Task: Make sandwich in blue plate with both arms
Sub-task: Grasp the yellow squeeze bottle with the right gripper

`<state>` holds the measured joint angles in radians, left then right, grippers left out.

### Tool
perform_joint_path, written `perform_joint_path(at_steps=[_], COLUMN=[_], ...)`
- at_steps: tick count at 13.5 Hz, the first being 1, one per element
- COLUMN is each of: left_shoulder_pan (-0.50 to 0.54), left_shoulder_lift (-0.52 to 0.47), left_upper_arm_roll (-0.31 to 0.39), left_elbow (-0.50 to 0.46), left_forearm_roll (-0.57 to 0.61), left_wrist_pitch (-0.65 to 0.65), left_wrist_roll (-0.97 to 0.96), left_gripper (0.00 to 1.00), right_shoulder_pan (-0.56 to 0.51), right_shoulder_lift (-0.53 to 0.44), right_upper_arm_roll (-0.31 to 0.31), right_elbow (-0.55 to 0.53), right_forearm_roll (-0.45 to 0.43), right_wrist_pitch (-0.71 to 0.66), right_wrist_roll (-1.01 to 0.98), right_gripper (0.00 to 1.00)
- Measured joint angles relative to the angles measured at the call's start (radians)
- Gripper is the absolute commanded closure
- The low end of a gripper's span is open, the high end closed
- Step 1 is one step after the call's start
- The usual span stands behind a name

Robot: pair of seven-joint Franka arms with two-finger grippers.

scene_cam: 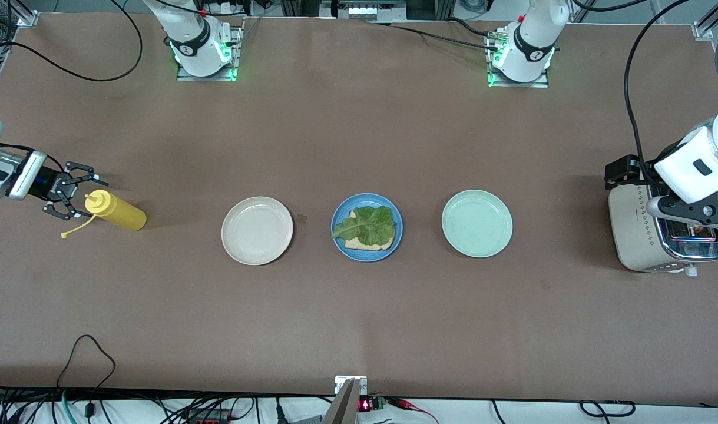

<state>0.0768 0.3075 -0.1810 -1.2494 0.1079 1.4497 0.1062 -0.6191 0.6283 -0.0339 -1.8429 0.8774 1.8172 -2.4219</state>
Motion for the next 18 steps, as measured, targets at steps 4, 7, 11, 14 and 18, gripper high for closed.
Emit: perform_joint_path(at_steps=[4,7,11,14,18], left_shoulder_pan=[0.009,0.009,0.009,0.009,0.009], left_shoulder_lift=[0.000,0.000,0.000,0.000,0.000], left_upper_arm_roll=[0.001,0.001,0.000,-0.001,-0.001], left_elbow=[0.000,0.000,-0.001,-0.001,-0.001], left_forearm_roll=[0.000,0.000,0.000,0.000,0.000], left_wrist_pitch=[0.000,0.000,0.000,0.000,0.000], left_wrist_roll=[0.000,0.000,0.000,0.000,0.000], left_gripper=[0.00,0.00,0.00,0.00,0.00], right_shoulder_pan=[-0.003,-0.004,-0.005,-0.006,-0.005], right_shoulder_lift=[0.016,0.022,0.040,0.042,0.045], right_upper_arm_roll=[0.028,0.045,0.055,0.076,0.112], right_elbow=[0.003,0.003,0.005,0.007,0.007], right_forearm_roll=[0.019,0.030,0.048,0.060,0.076], right_wrist_pitch=[-0.004,-0.004,-0.002,0.009,0.032], right_wrist_roll=[-0.017,-0.018,-0.022,-0.022,-0.022], right_gripper=[0.00,0.00,0.00,0.00,0.28])
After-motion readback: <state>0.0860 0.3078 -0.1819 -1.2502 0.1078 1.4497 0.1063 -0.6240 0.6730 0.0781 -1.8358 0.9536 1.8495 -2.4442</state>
